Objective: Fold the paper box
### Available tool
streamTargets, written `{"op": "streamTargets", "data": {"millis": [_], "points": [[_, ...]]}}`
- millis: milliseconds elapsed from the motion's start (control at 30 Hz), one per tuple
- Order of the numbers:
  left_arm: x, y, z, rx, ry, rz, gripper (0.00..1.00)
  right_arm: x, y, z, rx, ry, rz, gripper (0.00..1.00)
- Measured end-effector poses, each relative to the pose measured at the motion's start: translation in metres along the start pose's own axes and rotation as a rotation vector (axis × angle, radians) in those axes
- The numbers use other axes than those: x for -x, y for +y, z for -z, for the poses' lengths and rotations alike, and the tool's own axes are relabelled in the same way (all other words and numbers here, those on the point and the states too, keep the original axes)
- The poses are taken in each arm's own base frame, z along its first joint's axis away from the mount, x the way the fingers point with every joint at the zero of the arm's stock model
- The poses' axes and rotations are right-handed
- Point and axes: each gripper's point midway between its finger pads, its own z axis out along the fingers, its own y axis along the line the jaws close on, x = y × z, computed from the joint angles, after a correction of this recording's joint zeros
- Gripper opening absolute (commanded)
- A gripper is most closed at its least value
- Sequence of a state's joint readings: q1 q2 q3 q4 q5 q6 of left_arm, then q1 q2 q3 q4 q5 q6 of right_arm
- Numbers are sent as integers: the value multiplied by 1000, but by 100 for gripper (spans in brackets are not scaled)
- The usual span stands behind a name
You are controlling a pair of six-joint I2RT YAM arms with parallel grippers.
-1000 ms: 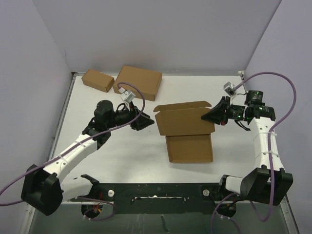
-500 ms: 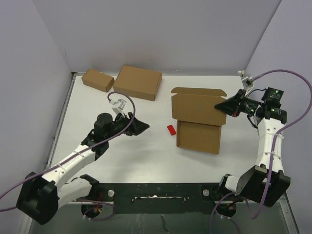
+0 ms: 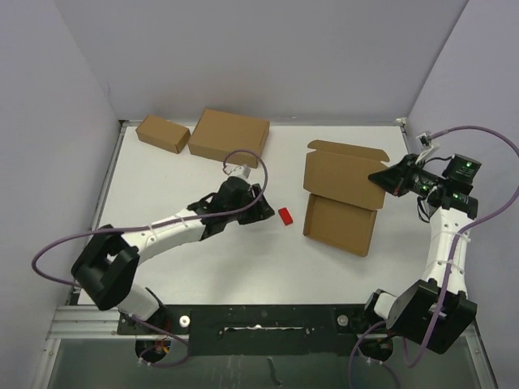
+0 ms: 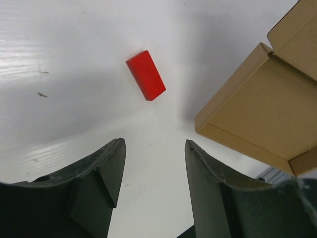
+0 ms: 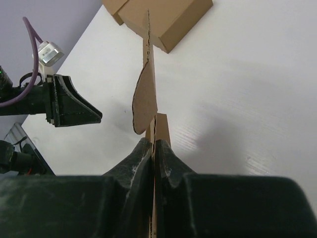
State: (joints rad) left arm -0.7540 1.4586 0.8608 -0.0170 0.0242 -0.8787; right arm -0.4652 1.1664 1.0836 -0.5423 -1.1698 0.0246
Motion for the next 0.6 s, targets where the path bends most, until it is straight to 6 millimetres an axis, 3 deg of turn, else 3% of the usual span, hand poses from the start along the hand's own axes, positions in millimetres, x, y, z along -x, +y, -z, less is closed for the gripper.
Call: {"op": "streamTargets", "data": {"millis": [267, 433, 600], "points": [[-11, -15, -53, 243, 56, 9, 59, -12, -16, 2, -54, -2, -35, 0], [-17, -5, -88, 402, 118, 13, 62, -10, -21, 4, -68, -13, -32, 0], [-28, 10, -102, 507, 176, -6, 65, -11, -25, 5, -78, -22, -37, 0]]}}
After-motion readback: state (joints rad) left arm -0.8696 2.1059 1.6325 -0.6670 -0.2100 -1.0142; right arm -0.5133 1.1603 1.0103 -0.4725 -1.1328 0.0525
